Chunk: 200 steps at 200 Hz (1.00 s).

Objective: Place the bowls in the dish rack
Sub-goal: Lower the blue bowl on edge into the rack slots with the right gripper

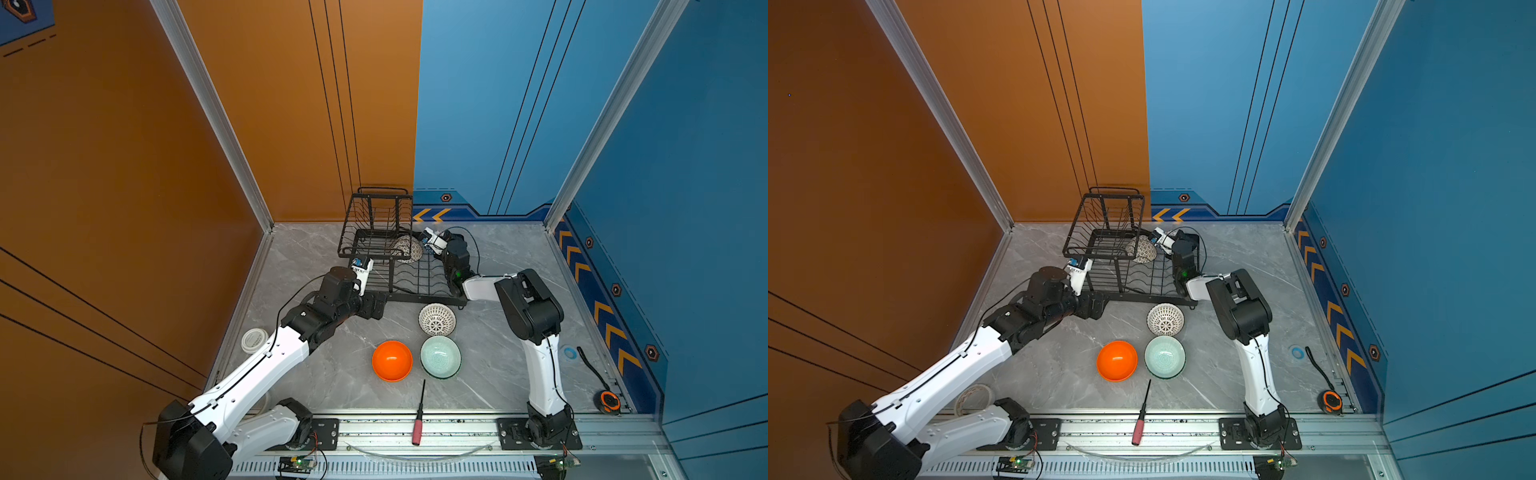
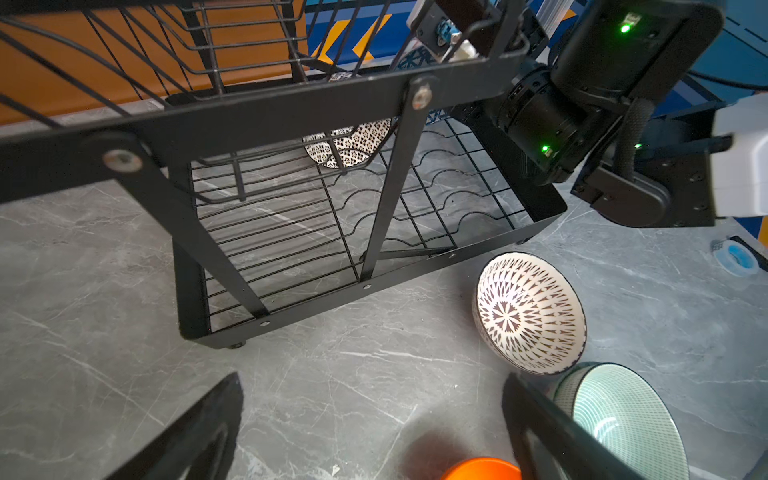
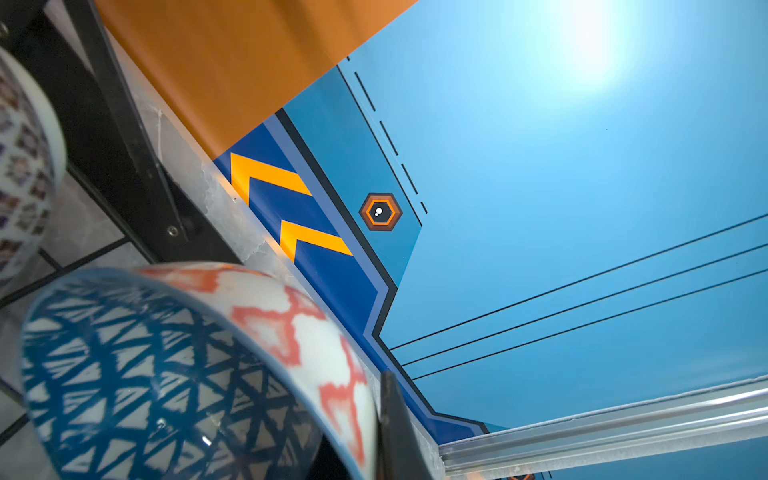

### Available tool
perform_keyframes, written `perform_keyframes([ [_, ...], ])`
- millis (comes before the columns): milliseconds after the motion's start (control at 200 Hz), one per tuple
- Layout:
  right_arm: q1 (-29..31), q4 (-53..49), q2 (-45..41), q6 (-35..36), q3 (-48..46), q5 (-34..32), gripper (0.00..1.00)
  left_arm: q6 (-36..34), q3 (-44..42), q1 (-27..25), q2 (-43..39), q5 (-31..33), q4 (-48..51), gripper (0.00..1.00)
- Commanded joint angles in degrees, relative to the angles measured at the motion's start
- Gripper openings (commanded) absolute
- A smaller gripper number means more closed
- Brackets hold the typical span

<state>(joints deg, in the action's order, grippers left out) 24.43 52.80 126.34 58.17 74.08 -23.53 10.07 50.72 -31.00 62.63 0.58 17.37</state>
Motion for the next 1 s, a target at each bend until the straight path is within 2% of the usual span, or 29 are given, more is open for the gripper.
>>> perform_keyframes([
  [0, -0.2, 10.7, 0.3, 5.7, 3.4, -2.0, 0.00, -0.4, -0.3, 0.6, -0.7, -1.8, 1.0, 0.98],
  [431, -1.5, 18.5, 5.1, 15.4, 4.2, 0.2, 0.00, -0.4, 0.1, 1.0, 0.0, -2.8, 1.0, 0.98],
  [996, -1.6, 20.0, 7.6, 19.1, 3.1, 3.4, 0.00, -0.4, -0.4, 1.3, -0.4, -3.1, 1.0, 0.98],
])
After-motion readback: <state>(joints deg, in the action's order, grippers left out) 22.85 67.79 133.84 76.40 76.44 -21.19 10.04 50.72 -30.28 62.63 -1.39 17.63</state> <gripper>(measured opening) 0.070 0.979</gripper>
